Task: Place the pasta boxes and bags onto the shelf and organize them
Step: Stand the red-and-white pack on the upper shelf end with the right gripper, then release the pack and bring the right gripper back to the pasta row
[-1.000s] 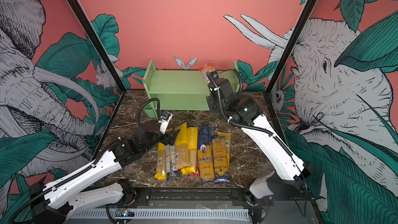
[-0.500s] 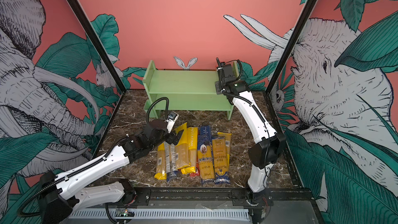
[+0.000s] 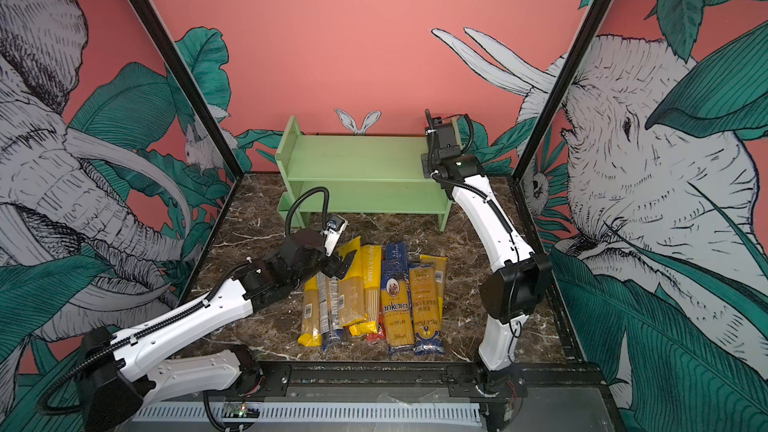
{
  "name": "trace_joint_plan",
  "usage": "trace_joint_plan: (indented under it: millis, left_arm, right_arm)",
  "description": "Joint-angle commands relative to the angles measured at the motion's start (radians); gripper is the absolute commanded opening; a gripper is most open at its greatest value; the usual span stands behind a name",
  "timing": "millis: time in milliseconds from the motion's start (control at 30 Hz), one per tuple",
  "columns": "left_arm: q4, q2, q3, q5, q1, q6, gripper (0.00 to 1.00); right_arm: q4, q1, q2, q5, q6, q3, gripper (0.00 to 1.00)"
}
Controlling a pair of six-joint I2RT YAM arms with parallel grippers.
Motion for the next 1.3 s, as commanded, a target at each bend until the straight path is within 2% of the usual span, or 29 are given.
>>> trace_joint_plan:
  millis: [0, 67, 167, 367, 567, 667, 900, 1000, 1267]
  left_arm:
    - [0.013, -0.012, 0.024, 0.003, -0.006, 0.004, 1.0]
    - [0.012, -0.016, 0.018, 0.001, -0.006, 0.0, 0.99]
    - [0.009, -0.023, 0.012, -0.001, -0.006, -0.008, 1.0]
    - [-0.003, -0.03, 0.014, -0.004, -0.007, -0.012, 1.0]
    - [-0.001, -0.048, 0.006, -0.001, -0.007, -0.012, 1.0]
    - [-0.001, -0.061, 0.0, -0.001, -0.007, -0.015, 1.0]
    - [-0.013, -0.108, -0.013, -0.011, -0.007, -0.024, 1.0]
    - [-0.014, -0.14, -0.03, -0.011, -0.006, -0.037, 1.0]
    - [-0.07, -0.219, -0.068, -0.005, -0.006, -0.11, 1.0]
  right_arm:
    - [0.167, -0.005, -0.047, 0.081, 0.011, -0.018, 0.27]
    - [0.17, -0.005, -0.052, 0.083, 0.012, -0.033, 0.39]
    - [0.169, -0.005, -0.056, 0.077, 0.021, -0.045, 0.51]
    - [0.185, -0.004, -0.092, 0.067, 0.031, -0.081, 0.66]
    - [0.17, -0.004, -0.132, -0.013, 0.045, -0.083, 0.85]
    - [0.167, -0.004, -0.158, -0.042, 0.056, -0.087, 0.9]
    - [0.148, 0.003, -0.204, -0.062, 0.083, -0.108, 0.93]
    - [0.133, 0.022, -0.277, -0.055, 0.095, -0.149, 0.93]
    - [0.057, 0.145, -0.514, 0.044, 0.107, -0.389, 0.93]
